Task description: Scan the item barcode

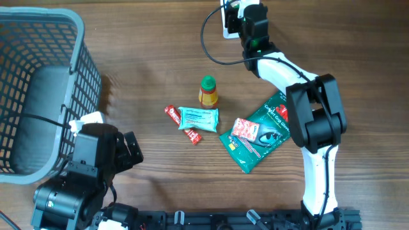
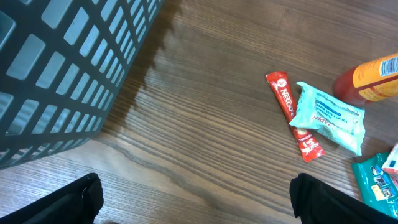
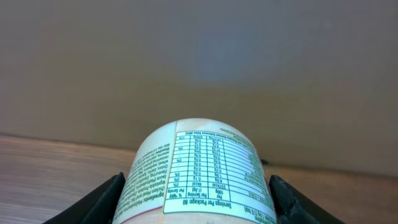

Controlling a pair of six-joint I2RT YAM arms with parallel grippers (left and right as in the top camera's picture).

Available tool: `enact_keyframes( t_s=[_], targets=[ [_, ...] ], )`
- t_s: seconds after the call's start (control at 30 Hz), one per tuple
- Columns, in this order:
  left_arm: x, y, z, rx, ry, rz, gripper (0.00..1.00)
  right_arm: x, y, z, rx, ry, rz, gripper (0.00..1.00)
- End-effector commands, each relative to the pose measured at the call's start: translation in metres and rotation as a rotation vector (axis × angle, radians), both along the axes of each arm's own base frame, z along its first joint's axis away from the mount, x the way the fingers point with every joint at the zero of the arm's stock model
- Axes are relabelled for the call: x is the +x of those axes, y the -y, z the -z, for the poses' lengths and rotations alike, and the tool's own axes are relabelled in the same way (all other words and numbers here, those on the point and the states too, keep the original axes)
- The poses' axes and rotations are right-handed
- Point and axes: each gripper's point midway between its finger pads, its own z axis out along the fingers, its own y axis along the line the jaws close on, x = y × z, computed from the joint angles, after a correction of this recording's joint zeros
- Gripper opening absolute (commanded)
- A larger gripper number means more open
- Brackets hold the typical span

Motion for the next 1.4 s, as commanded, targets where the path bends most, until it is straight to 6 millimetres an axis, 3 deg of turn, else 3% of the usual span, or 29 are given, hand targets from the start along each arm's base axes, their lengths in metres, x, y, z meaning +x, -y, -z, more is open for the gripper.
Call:
enact_keyframes(
  t_s=[0.0,0.1,0.17,0.23,0.33,0.43,0.5,0.63,0.73,0.83,0.97,1.13,1.27,1.37],
  targets=[
    [0.000,0.000,0.000,0.004,-0.003,0.010,1.00,0.007,0.055,-0.077,0.042,0.085,0.137,0.46],
    [0.000,0.000,0.000,0.004,-0.003,0.010,1.00,-0.001,0.108,-0.101,0.035,0.053,0.235,0.46],
    [0.000,0.000,0.000,0.004,-0.003,0.010,1.00,-0.013,0.165,-0.109,0.026,-0.003,0.344,0.46],
    [0.000,0.000,0.000,0.003,-0.003,0.010,1.00,-0.026,0.219,-0.106,0.036,-0.068,0.444,0.46],
    [0.000,0.000,0.000,0.004,-0.003,0.010,1.00,-0.053,0.299,-0.081,0.060,-0.195,0.596,0.46],
    [0.000,0.000,0.000,0.004,-0.003,0.010,1.00,-0.091,0.377,-0.042,0.095,-0.342,0.744,0.47],
    [0.000,0.000,0.000,0.004,-0.003,0.010,1.00,-0.119,0.421,-0.017,0.133,-0.434,0.810,0.47],
    [0.000,0.000,0.000,0.004,-0.003,0.010,1.00,-0.177,0.486,0.024,0.252,-0.573,0.927,0.48],
    [0.000,0.000,0.000,0.004,-0.003,0.010,1.00,-0.211,0.513,0.045,0.376,-0.636,0.975,0.49],
    [0.000,0.000,0.000,0.004,-0.003,0.010,1.00,-0.234,0.534,0.053,0.449,-0.647,1.000,0.52],
    [0.000,0.000,0.000,0.004,-0.003,0.010,1.00,-0.258,0.557,0.073,0.436,-0.690,1.080,0.57],
    [0.000,0.000,0.000,0.004,-0.003,0.010,1.00,-0.278,0.559,0.124,0.507,-0.798,1.088,0.57],
    [0.000,0.000,0.000,0.004,-0.003,0.010,1.00,-0.283,0.566,0.129,0.515,-0.795,1.104,0.60],
    [0.000,0.000,0.000,0.004,-0.003,0.010,1.00,-0.286,0.571,0.127,0.518,-0.786,1.114,0.78]
  ],
)
